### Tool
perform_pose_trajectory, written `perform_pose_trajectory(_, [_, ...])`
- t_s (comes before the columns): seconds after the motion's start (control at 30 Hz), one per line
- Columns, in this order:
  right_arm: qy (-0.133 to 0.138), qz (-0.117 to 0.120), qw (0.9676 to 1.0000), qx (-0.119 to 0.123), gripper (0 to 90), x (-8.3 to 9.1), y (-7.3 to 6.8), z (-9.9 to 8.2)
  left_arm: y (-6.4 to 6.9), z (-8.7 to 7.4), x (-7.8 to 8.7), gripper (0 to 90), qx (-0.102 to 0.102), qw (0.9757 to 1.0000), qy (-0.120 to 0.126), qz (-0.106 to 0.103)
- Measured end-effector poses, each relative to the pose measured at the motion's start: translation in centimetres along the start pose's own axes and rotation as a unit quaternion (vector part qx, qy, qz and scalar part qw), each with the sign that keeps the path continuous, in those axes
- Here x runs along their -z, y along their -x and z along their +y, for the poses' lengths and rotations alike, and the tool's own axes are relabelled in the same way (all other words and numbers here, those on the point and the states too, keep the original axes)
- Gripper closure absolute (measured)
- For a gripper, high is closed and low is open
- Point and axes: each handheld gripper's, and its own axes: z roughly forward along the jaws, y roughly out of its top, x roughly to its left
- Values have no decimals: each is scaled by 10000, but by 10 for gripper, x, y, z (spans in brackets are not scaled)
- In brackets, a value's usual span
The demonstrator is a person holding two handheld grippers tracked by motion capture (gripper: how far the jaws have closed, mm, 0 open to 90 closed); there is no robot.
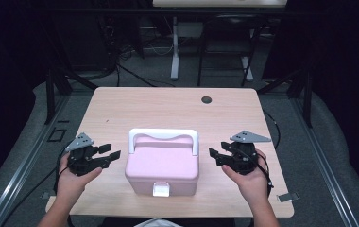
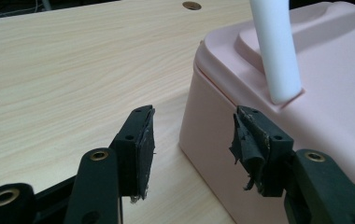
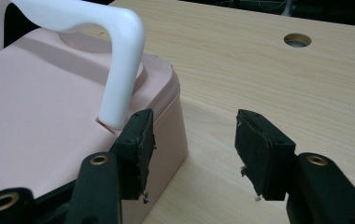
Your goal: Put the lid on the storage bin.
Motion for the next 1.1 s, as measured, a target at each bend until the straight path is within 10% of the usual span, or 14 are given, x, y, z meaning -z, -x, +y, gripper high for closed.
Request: perform_pose_trajectory(1.1, [-11, -543, 9985, 37, 462, -31, 18, -59, -25, -32, -33, 483, 337, 9983, -143, 461])
